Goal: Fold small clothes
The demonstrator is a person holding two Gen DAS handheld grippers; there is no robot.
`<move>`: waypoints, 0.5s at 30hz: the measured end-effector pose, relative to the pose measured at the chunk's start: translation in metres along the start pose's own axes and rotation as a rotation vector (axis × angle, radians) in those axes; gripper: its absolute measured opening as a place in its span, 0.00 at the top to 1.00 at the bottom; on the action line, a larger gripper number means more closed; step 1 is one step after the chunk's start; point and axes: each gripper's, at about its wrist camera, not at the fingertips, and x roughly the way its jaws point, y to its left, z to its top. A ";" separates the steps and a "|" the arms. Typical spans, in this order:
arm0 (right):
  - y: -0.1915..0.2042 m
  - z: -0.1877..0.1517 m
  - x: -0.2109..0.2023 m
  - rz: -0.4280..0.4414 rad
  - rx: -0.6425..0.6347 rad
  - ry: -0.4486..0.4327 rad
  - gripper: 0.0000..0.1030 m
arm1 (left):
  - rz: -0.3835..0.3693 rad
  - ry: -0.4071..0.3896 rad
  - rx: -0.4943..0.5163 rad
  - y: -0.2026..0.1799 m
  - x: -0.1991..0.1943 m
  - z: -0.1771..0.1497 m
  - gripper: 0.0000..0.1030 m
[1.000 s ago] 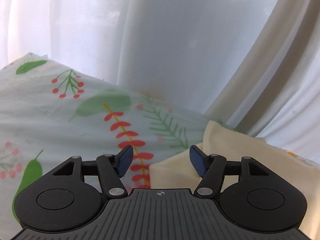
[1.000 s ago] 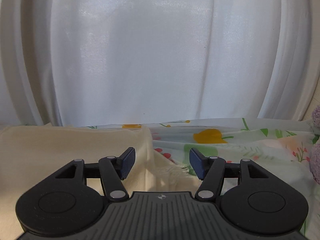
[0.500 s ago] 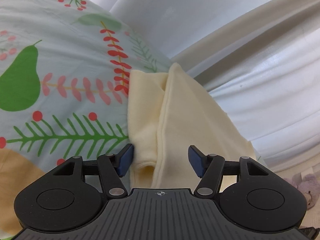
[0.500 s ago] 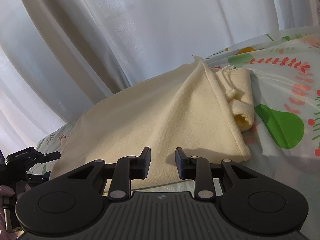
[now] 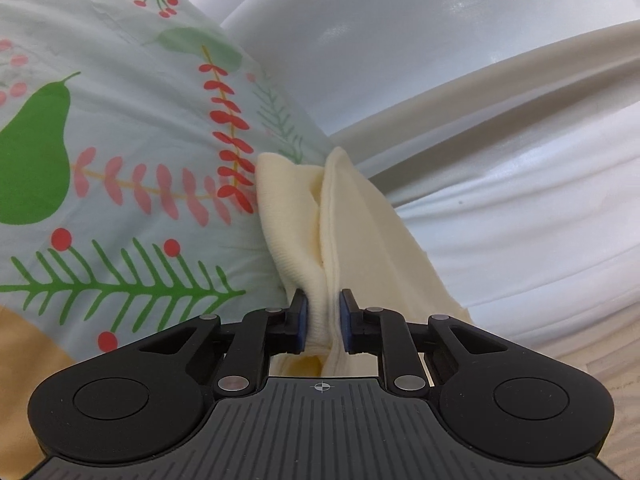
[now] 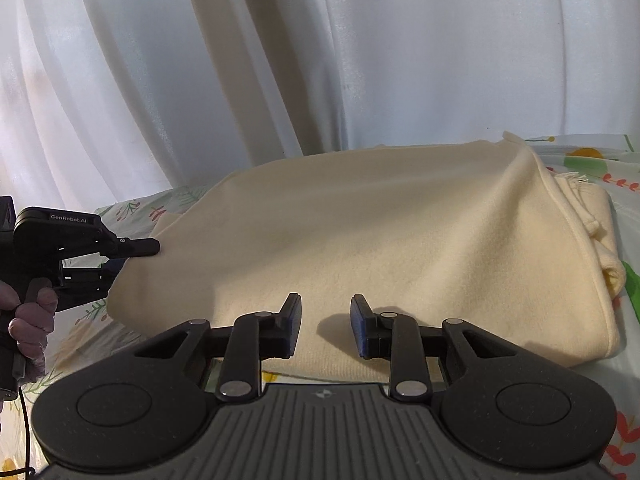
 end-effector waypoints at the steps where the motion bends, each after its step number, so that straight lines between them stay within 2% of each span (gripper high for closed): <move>1: 0.004 0.000 0.003 0.007 -0.007 0.002 0.74 | -0.001 0.000 0.005 -0.002 0.000 0.001 0.82; 7: 0.051 -0.003 0.028 0.013 -0.159 -0.025 0.89 | -0.022 -0.003 0.012 -0.007 0.001 0.002 0.82; 9: 0.055 -0.010 0.043 -0.009 -0.191 0.029 0.89 | -0.030 0.000 0.017 -0.009 -0.001 0.002 0.82; 10: 0.057 -0.015 0.043 -0.010 -0.217 0.004 0.89 | -0.028 0.000 0.021 -0.010 -0.001 0.003 0.82; 12: 0.062 -0.014 0.042 -0.024 -0.253 0.020 0.90 | -0.031 0.001 0.033 -0.013 -0.001 0.003 0.82; 15: 0.060 -0.014 0.031 -0.017 -0.216 -0.026 0.90 | -0.041 -0.007 0.048 -0.020 -0.002 0.003 0.82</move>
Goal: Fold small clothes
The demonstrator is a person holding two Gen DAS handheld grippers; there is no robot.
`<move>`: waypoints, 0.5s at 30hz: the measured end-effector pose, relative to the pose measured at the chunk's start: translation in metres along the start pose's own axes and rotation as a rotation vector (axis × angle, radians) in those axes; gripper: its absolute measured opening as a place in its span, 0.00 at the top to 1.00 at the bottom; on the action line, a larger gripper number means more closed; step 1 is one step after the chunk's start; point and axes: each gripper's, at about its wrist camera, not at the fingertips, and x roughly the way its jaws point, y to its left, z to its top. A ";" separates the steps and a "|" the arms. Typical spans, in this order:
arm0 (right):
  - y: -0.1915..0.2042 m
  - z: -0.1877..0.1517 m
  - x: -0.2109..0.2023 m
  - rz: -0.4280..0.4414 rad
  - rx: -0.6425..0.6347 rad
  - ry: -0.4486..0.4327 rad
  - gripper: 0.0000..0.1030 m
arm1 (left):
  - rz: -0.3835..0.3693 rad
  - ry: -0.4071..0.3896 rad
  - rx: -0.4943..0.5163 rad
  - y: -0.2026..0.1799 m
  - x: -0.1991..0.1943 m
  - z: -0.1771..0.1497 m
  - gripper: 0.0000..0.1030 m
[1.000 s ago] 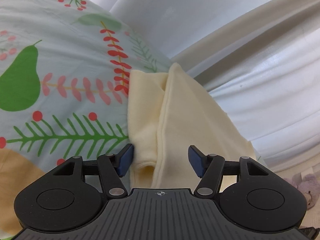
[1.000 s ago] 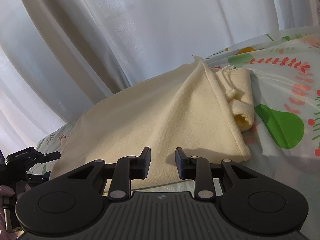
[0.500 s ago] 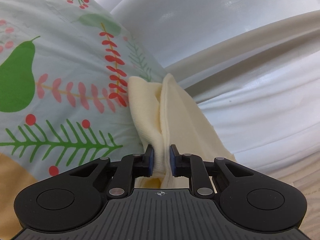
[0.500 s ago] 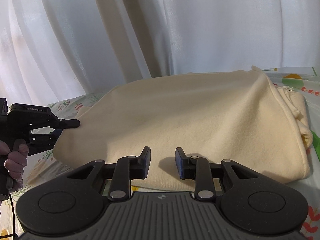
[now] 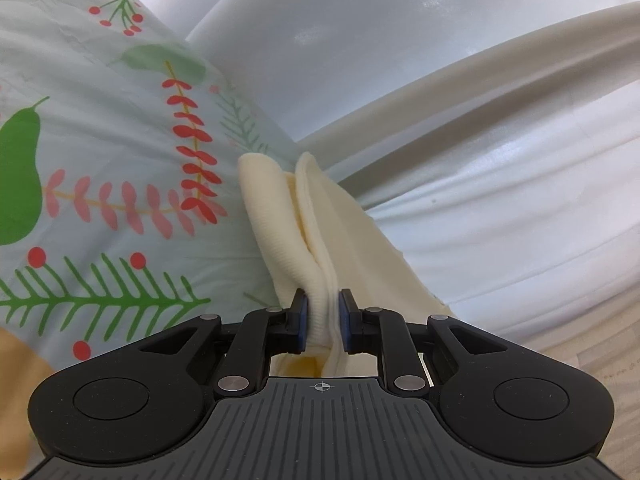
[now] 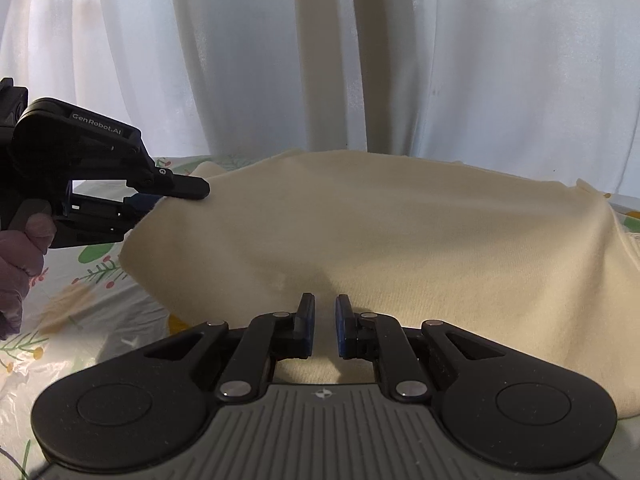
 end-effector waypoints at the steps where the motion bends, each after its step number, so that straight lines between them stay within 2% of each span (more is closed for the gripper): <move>1: 0.001 -0.002 0.000 -0.016 -0.017 -0.007 0.89 | -0.008 -0.001 0.001 -0.002 0.000 0.000 0.82; 2: 0.002 -0.005 0.006 -0.015 -0.040 0.044 0.89 | -0.013 0.002 -0.001 -0.003 0.001 0.000 0.82; 5: -0.002 -0.005 0.002 0.002 -0.047 0.062 0.89 | -0.018 0.007 0.013 -0.013 0.004 0.000 0.82; 7: -0.014 0.000 -0.010 -0.008 0.034 0.032 0.89 | -0.040 0.008 0.031 -0.023 0.006 -0.001 0.83; 10: -0.033 0.003 -0.028 -0.077 0.087 -0.039 0.89 | -0.087 0.018 0.084 -0.046 0.013 -0.005 0.83; 15: -0.068 0.006 -0.051 -0.141 0.189 -0.070 0.89 | -0.144 0.078 0.151 -0.080 0.044 -0.027 0.84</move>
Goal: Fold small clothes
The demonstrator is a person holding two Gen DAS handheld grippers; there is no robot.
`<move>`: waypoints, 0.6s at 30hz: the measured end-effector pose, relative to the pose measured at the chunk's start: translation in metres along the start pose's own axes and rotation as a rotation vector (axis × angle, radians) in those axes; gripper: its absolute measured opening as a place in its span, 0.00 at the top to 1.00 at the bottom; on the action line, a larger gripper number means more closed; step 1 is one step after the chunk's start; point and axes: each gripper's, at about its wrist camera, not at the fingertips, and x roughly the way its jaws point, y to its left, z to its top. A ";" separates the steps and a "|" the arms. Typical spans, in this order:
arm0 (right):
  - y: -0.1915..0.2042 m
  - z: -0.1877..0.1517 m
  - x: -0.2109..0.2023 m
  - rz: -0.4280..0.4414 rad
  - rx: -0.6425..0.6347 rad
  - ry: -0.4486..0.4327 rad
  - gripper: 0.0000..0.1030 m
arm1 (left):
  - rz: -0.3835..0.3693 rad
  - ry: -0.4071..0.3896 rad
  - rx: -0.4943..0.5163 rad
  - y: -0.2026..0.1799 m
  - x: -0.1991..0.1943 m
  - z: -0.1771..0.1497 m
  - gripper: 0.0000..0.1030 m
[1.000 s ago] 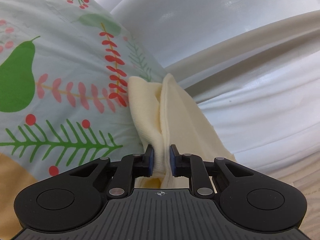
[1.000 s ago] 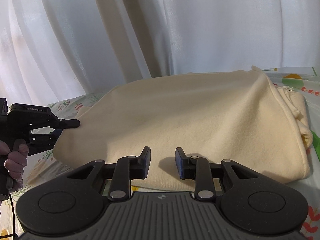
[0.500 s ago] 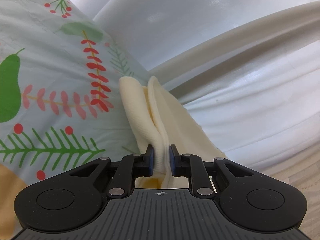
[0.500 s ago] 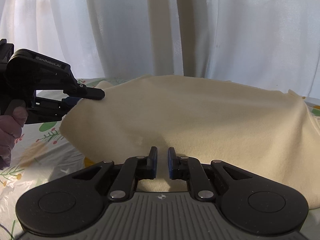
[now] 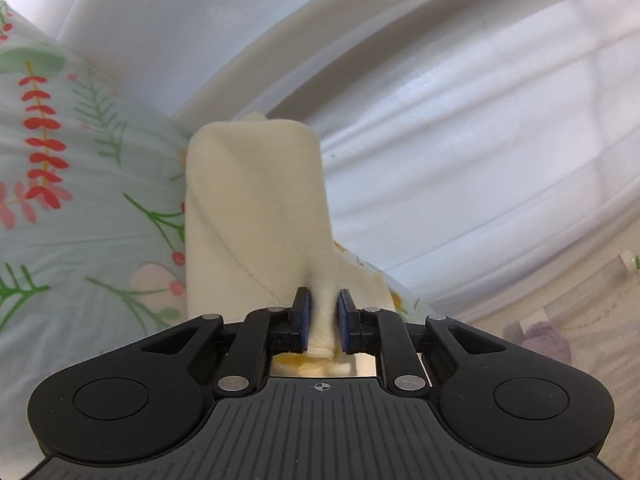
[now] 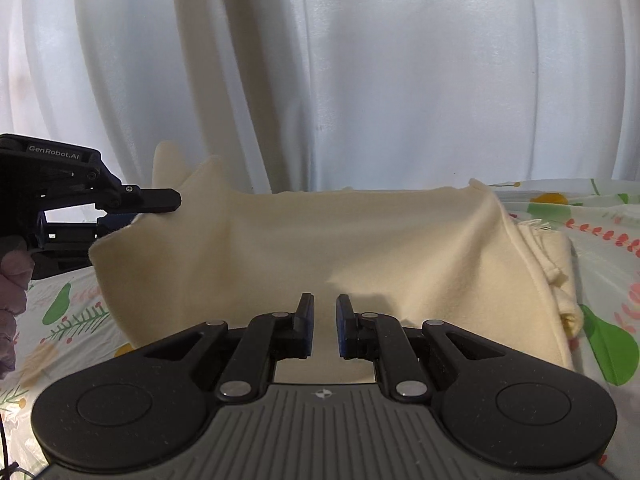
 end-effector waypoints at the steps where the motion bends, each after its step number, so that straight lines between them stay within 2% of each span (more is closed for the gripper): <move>1: -0.006 0.001 -0.002 -0.013 0.011 -0.002 0.89 | -0.005 0.019 0.007 -0.004 0.010 -0.005 0.85; 2: -0.011 0.001 -0.003 -0.024 0.020 0.000 0.89 | -0.009 0.041 0.014 -0.008 0.020 -0.009 0.90; 5: -0.025 -0.001 0.000 -0.038 0.053 0.021 0.89 | 0.004 0.115 0.026 -0.013 0.047 -0.025 0.90; 8: -0.030 -0.005 0.004 -0.029 0.081 0.044 0.89 | 0.052 0.156 0.069 -0.013 0.064 -0.040 0.90; 11: -0.034 -0.008 0.004 -0.010 0.089 0.060 0.85 | 0.042 0.153 0.087 -0.012 0.064 -0.044 0.87; 14: -0.038 -0.008 0.007 0.009 0.117 0.069 0.75 | 0.054 0.175 0.123 -0.024 0.049 -0.037 0.87; 15: -0.040 -0.007 0.007 0.013 0.124 0.068 0.71 | 0.041 0.152 0.143 -0.028 0.038 -0.035 0.83; 17: -0.045 -0.005 0.010 0.020 0.141 0.066 0.66 | 0.027 0.072 0.185 -0.036 0.011 -0.030 0.60; 18: -0.047 -0.004 0.010 0.024 0.149 0.066 0.66 | 0.037 0.033 0.196 -0.036 0.000 -0.027 0.57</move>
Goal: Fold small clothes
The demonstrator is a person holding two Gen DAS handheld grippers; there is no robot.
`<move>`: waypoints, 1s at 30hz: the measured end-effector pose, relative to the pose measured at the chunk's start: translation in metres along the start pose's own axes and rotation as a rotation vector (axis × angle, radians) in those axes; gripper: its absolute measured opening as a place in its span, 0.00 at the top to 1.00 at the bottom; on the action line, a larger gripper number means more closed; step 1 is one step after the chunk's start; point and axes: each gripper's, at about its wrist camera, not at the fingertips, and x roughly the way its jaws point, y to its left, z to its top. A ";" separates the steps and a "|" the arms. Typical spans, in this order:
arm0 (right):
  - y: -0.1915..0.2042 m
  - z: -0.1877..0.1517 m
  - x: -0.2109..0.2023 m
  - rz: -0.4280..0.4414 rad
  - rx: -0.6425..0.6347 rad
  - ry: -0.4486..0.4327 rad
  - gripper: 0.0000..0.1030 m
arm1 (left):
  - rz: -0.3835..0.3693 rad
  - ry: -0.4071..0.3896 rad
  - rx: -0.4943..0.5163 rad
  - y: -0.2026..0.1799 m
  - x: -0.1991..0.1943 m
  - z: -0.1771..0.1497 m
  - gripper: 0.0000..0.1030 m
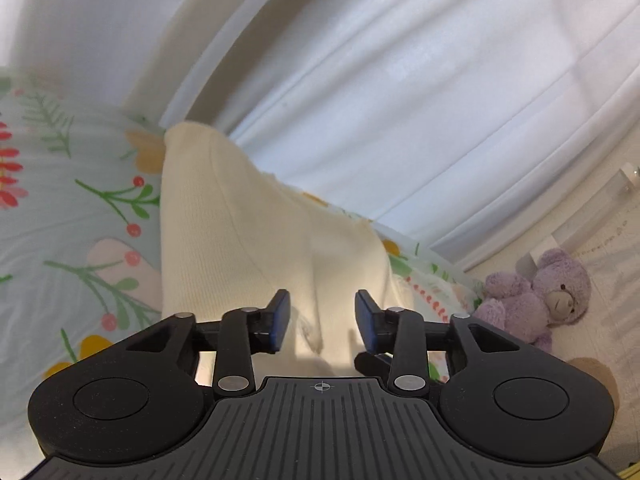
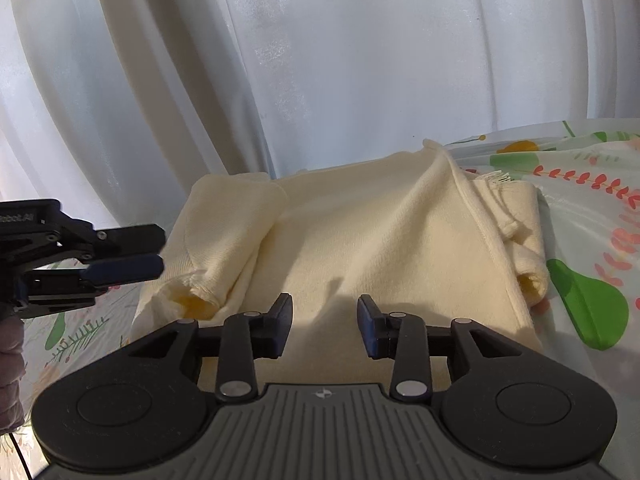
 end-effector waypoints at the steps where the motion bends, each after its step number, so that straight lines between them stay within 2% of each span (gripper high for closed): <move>1: -0.002 0.001 0.001 0.012 0.013 0.006 0.66 | 0.022 -0.024 0.004 0.002 -0.006 0.002 0.57; 3: -0.006 0.005 0.006 0.043 0.051 0.021 0.66 | 0.099 -0.042 -0.007 0.011 -0.007 0.006 0.57; 5: -0.007 0.009 0.010 0.073 0.087 0.033 0.66 | 0.150 0.001 -0.039 0.023 0.003 0.005 0.59; 7: -0.003 0.013 0.013 0.099 0.085 0.028 0.66 | 0.137 0.037 -0.048 0.031 0.010 -0.002 0.59; 10: 0.006 0.021 0.019 0.150 0.055 0.033 0.65 | 0.156 0.041 0.059 0.022 0.016 -0.012 0.58; 12: 0.009 0.028 0.028 0.199 0.053 0.061 0.63 | 0.161 0.034 0.080 0.020 0.015 -0.013 0.57; 16: 0.008 0.042 0.058 0.306 0.119 0.151 0.62 | 0.138 0.005 -0.035 0.034 -0.003 -0.006 0.59; 19: 0.005 0.045 0.074 0.338 0.161 0.196 0.62 | 0.169 -0.047 -0.073 0.044 -0.014 -0.002 0.59; 23: 0.002 0.050 0.089 0.379 0.217 0.230 0.62 | 0.212 -0.008 -0.144 0.062 -0.005 -0.003 0.59; 30: -0.004 0.056 0.111 0.458 0.326 0.293 0.62 | 0.168 0.016 -0.214 0.077 0.001 -0.007 0.59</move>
